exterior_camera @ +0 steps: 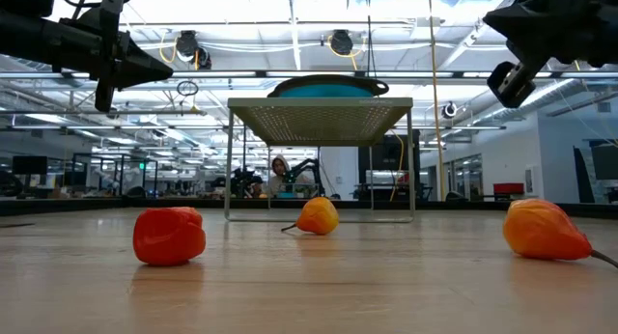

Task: Pick & Place Fruit
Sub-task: Put the peach into the blue strainer bowl on the shelf

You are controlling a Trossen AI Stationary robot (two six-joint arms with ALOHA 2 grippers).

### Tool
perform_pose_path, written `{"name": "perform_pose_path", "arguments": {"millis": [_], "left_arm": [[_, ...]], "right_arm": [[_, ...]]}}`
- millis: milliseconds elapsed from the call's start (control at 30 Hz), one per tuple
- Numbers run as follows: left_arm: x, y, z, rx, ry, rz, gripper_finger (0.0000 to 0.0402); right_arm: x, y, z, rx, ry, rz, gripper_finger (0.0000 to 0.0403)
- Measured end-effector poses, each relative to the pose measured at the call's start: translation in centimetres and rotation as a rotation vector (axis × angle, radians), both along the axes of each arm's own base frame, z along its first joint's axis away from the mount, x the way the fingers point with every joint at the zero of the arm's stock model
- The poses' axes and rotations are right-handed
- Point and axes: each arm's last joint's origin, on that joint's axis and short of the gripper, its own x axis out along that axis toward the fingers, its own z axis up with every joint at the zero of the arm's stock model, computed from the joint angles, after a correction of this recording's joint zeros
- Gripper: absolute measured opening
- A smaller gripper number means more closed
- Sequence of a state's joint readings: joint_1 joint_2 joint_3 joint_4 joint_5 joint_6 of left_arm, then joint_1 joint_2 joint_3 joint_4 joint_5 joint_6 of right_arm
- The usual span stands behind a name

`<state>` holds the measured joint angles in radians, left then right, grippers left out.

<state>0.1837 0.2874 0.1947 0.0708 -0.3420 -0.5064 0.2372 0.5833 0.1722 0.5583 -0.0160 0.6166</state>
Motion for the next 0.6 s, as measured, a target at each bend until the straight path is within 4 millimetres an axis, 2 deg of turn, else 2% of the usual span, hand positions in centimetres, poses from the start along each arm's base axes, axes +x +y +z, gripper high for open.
{"name": "perform_pose_path", "arguments": {"millis": [233, 600], "left_arm": [[0.0, 0.0, 0.0, 0.0, 0.0, 0.0, 0.0026], [0.0, 0.0, 0.0, 0.006, 0.005, -0.001, 0.0026]], "right_arm": [[0.8, 1.5, 1.4, -0.034, 0.02, 0.008, 0.0], [3.8, 3.5, 3.7, -0.107, 0.137, 0.001, 0.0]]}}
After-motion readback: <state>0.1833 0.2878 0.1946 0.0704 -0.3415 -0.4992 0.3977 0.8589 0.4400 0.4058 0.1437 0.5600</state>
